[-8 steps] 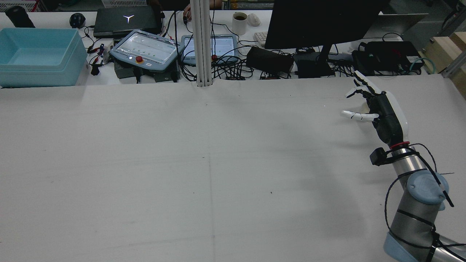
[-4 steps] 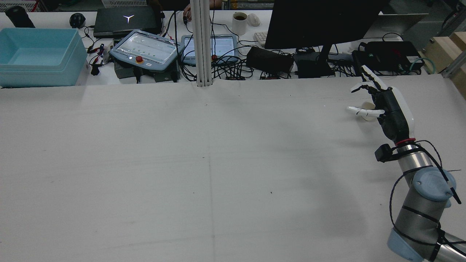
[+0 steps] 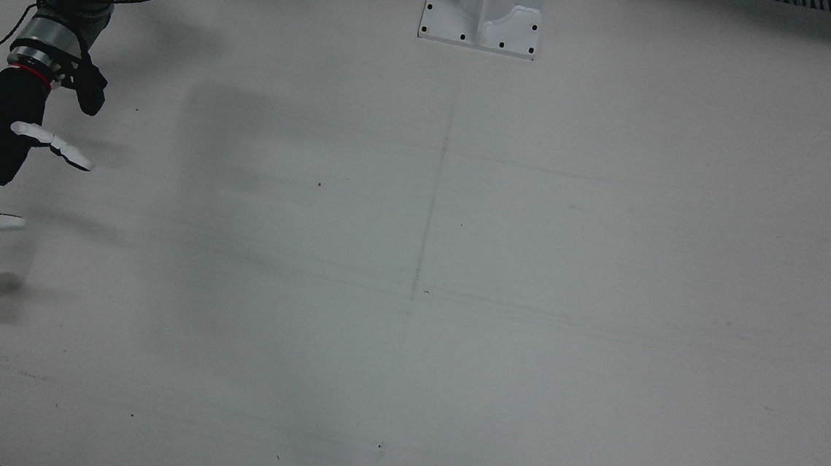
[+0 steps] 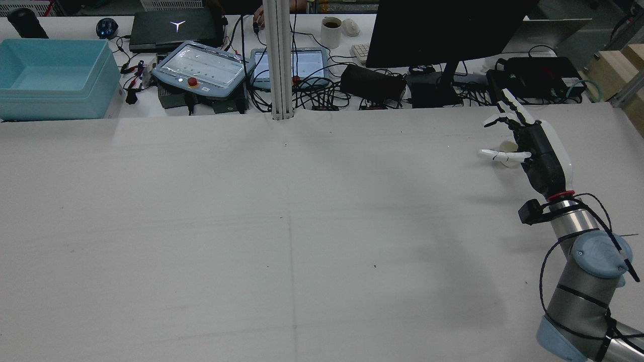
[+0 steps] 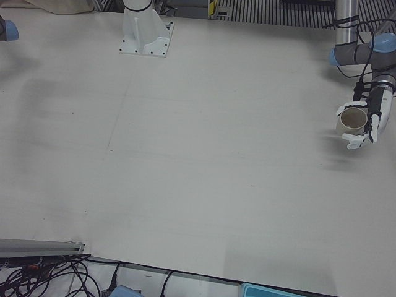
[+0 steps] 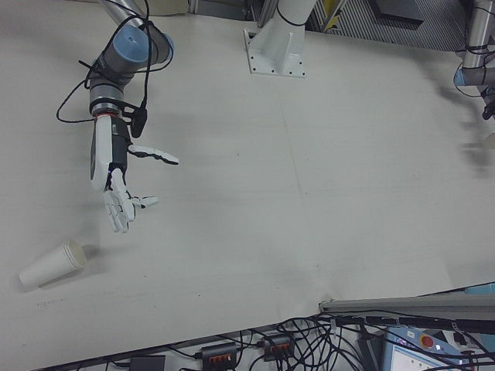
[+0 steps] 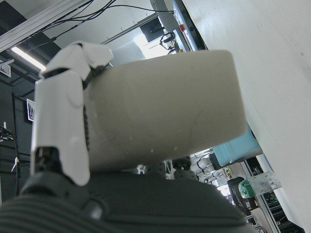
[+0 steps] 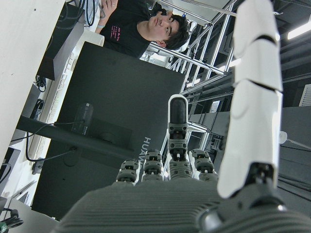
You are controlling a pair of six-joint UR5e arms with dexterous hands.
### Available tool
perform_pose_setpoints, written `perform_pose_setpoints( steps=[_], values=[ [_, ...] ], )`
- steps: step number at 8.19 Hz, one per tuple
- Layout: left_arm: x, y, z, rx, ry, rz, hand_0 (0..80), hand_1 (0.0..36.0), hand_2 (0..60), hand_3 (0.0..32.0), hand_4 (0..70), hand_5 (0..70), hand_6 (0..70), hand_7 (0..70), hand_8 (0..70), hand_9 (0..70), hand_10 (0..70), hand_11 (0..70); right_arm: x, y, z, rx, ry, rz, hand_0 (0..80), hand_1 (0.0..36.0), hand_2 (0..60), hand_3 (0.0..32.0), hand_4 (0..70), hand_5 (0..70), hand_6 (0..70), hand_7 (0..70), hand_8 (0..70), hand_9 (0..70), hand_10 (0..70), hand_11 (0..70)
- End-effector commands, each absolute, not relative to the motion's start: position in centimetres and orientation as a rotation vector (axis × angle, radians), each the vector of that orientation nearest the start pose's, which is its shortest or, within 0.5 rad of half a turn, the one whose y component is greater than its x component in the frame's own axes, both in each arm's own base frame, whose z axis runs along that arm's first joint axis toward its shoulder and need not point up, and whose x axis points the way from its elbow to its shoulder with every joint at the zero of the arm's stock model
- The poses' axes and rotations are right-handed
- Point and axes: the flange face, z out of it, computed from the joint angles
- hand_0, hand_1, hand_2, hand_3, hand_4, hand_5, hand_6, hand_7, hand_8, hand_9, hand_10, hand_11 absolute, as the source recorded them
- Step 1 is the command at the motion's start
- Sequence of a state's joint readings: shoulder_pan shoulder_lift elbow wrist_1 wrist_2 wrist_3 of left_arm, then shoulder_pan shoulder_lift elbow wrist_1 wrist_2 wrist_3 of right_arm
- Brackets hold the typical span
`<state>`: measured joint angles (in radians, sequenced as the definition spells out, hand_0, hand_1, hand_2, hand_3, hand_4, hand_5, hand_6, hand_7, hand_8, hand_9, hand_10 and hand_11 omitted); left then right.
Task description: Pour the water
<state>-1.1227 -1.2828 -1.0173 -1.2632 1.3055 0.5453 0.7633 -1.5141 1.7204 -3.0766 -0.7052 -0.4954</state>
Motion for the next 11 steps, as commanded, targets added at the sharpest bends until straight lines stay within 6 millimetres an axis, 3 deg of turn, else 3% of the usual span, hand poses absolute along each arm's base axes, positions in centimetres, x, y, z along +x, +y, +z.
perform_pose_setpoints(
  steps=[1, 2, 4, 6, 8, 9, 10, 11],
  values=[
    [-2.5, -30.6, 91.6, 0.25, 2.361, -1.494, 49.3, 21.7, 16.2, 0.0, 0.0, 0.0, 0.4, 13.0, 11.3, 18.8, 8.8, 14.8, -21.8, -49.3, 57.6, -0.435, 2.485, -2.083, 60.5, 22.9, 10.6, 0.0, 11.3, 5.4, 41.2, 39.3, 11.8, 8.2, 4.7, 9.5],
    [-2.4, -30.5, 91.7, 0.235, 2.357, -1.489, 47.5, 16.7, 4.1, 2.0, 0.0, 0.0, 0.0, 0.5, 3.2, 4.6, 3.6, 7.0, -21.6, -49.5, 57.3, -0.435, 2.483, -2.074, 60.6, 23.0, 10.3, 0.0, 11.2, 5.7, 41.1, 39.4, 11.6, 8.1, 4.6, 9.4],
    [-2.4, -30.5, 91.6, 0.228, 2.358, -1.489, 49.4, 20.5, 8.0, 2.4, 0.0, 0.0, 0.0, 0.2, 1.7, 2.7, 3.4, 7.1, -21.4, -49.4, 56.8, -0.43, 2.484, -2.061, 60.9, 23.1, 10.6, 0.0, 11.5, 6.3, 41.5, 40.3, 11.5, 8.2, 4.8, 9.7],
    [-2.5, -30.4, 91.7, 0.229, 2.359, -1.49, 49.8, 20.9, 7.7, 2.6, 0.0, 0.0, 0.0, 0.4, 1.3, 2.3, 3.5, 7.3, -21.6, -49.3, 57.0, -0.428, 2.488, -2.067, 60.9, 23.0, 10.7, 0.0, 11.6, 6.2, 41.8, 40.6, 11.7, 8.6, 4.9, 9.8],
    [-2.7, -30.1, 91.5, 0.175, 2.393, -1.501, 51.4, 21.3, 2.3, 11.6, 0.0, 0.0, 0.0, 0.0, 1.2, 1.6, 1.9, 5.2, -22.0, -49.3, 56.7, -0.42, 2.493, -2.062, 60.7, 23.0, 10.7, 0.0, 11.7, 6.5, 42.0, 41.3, 12.0, 9.0, 5.0, 9.9],
    [-2.7, -30.1, 91.2, 0.057, 2.426, -1.55, 61.1, 27.4, 0.1, 11.8, 0.0, 0.0, 0.0, 3.9, 1.8, 2.1, 2.3, 6.3, -22.0, -49.4, 56.5, -0.418, 2.494, -2.058, 60.4, 22.9, 11.2, 0.0, 12.5, 9.8, 42.4, 42.7, 12.2, 10.0, 5.2, 10.2],
    [-1.9, -32.0, 88.4, -0.081, 2.414, -1.658, 77.5, 29.6, 0.0, 4.6, 5.4, 0.0, 0.0, 7.6, 2.6, 3.0, 3.1, 7.8, -22.4, -49.5, 56.0, -0.399, 2.501, -2.046, 59.4, 23.0, 13.6, 0.0, 12.5, 14.4, 40.1, 43.6, 9.6, 9.2, 5.2, 10.2],
    [-1.9, -31.8, 84.1, -0.092, 2.341, -1.733, 76.2, 27.8, 0.0, 0.0, 8.6, 4.9, 0.0, 8.4, 2.3, 3.0, 2.8, 7.2, -22.7, -49.4, 54.2, -0.354, 2.534, -2.007, 58.6, 23.8, 15.4, 0.0, 10.9, 17.3, 35.5, 40.7, 6.2, 6.7, 5.0, 9.9]
  ],
)
